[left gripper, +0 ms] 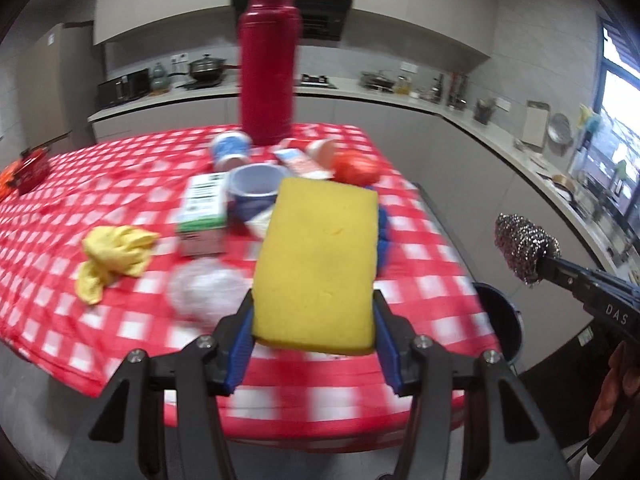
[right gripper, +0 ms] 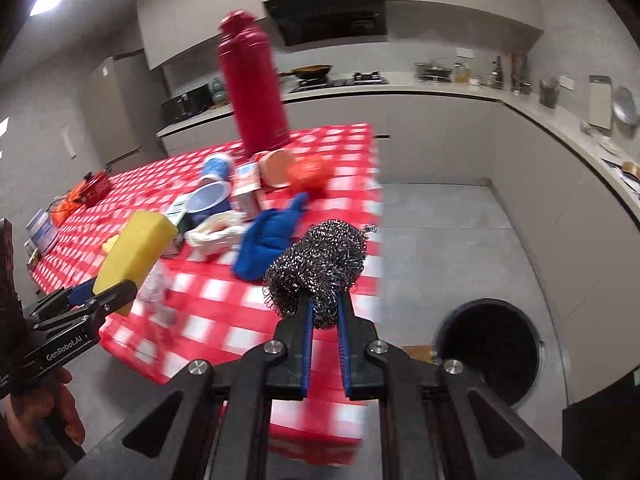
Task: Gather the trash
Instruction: 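Grasp the yellow sponge with the left tool while the right tool grasps the steel wool, then carry both items over the black bin and open both tools to drop them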
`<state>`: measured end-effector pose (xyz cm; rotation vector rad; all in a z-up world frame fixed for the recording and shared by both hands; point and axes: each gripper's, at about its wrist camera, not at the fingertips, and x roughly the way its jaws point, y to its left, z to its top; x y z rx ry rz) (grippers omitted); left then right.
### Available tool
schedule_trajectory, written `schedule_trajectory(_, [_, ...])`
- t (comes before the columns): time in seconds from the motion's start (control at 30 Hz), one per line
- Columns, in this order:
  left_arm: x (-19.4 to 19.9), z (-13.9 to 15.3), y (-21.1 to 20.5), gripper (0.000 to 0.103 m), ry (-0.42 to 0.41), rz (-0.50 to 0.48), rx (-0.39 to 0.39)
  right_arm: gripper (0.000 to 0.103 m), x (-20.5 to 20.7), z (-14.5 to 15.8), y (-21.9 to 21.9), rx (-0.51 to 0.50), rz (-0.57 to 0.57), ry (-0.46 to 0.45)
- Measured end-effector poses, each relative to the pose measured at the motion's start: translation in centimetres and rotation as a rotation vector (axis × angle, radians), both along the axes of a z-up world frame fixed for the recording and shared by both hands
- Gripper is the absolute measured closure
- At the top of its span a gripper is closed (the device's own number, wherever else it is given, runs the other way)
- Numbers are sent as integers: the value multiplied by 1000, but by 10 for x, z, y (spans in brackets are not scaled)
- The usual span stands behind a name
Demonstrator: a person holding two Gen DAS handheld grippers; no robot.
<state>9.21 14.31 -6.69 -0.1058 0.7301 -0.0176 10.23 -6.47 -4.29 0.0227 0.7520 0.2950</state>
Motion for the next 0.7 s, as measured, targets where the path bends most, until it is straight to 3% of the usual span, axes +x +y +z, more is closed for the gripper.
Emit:
schedule_trajectory(0.43, [37,-12,-157,50,39,-213,-20,91,-5,-13,-159,-20,-132,36])
schedule_trajectory(0.7, [64,-48,-241,50,129,-318,-22,91,11,-50,-222,-42,-112,104])
